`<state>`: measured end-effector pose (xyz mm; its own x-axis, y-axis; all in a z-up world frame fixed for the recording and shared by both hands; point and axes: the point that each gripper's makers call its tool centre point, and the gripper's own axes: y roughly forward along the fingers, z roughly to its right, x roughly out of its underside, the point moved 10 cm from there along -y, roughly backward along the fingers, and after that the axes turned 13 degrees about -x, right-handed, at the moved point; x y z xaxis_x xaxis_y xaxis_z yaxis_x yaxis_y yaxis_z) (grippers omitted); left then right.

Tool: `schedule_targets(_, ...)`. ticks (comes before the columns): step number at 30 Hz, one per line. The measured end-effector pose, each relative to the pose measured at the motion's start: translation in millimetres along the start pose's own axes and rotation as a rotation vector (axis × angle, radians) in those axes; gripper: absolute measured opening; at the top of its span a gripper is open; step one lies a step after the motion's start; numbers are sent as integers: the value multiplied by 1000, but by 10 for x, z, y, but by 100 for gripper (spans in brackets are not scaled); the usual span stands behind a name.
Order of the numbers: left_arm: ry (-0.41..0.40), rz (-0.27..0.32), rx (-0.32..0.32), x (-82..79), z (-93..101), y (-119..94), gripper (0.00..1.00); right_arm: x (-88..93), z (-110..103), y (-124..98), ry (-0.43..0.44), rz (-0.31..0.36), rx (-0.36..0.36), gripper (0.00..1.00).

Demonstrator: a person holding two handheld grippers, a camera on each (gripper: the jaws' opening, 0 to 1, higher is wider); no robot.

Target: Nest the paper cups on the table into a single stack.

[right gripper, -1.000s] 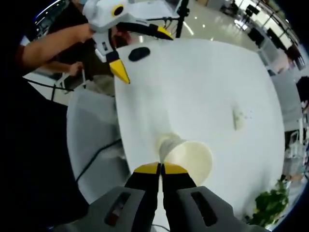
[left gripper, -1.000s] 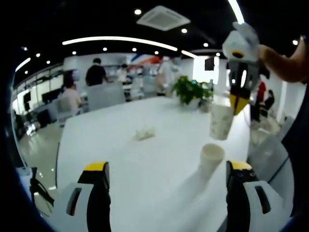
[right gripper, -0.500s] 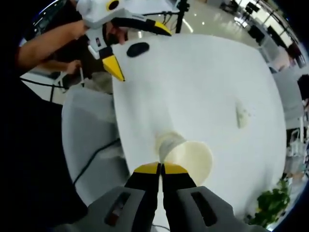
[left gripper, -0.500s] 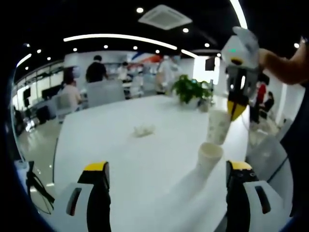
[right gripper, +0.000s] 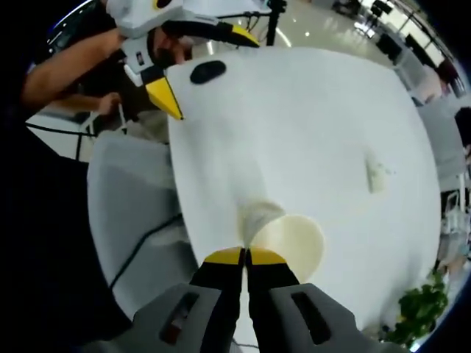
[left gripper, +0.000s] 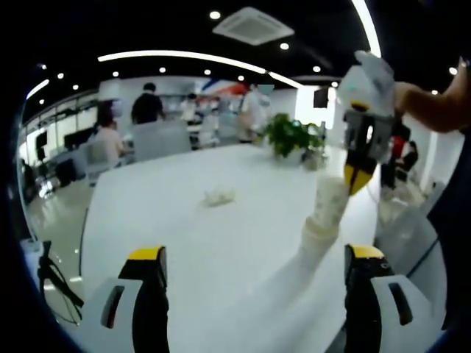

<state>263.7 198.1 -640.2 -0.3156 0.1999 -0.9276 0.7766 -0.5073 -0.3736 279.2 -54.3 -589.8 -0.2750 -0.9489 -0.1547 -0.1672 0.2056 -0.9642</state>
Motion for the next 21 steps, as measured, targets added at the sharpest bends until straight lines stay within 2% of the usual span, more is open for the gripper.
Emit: schedule_targets(21, -8, -7, -4, 54, 4, -17, 99, 11, 61, 259, 34, -21, -13, 0)
